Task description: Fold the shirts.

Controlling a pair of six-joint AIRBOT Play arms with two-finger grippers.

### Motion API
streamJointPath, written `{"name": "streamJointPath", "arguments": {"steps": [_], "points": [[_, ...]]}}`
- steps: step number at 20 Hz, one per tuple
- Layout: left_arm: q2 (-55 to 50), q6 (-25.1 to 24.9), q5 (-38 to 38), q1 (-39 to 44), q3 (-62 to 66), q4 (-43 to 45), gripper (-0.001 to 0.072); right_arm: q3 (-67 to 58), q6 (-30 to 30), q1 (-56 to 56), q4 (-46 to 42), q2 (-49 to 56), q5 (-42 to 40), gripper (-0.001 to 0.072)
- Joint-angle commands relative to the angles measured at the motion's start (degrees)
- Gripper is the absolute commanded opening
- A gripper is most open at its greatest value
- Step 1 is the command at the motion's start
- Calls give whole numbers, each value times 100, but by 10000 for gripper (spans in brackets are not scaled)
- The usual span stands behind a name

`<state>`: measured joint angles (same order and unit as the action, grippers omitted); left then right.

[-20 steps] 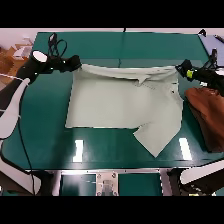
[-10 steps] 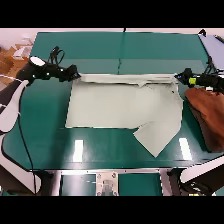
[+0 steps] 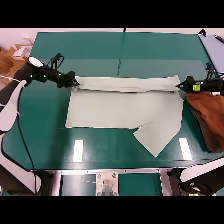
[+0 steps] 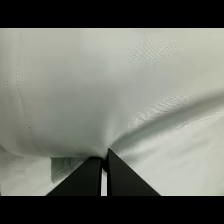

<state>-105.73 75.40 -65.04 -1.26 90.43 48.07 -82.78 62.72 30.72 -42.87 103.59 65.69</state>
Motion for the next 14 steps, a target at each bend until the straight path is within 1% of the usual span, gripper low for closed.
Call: {"name": "streamJointPath", "arguments": {"steps": [1, 3, 6, 9, 14], "points": [[-7, 463, -225, 107, -2, 723, 30, 55, 184, -26, -627, -4, 122, 14], [-7, 584, -354, 109, -4, 990, 30, 55, 184, -24, -625, -4, 129, 14], [-7, 691, -260, 125, -4, 984, 31, 55, 181, -46, -629, -2, 127, 14], [-11, 686, -181, 225, -4, 1005, 30, 55, 184, -76, -636, -2, 129, 14], [-46, 688, -195, 341, -2, 1005, 30, 52, 293, -129, -1119, -2, 131, 15]]}}
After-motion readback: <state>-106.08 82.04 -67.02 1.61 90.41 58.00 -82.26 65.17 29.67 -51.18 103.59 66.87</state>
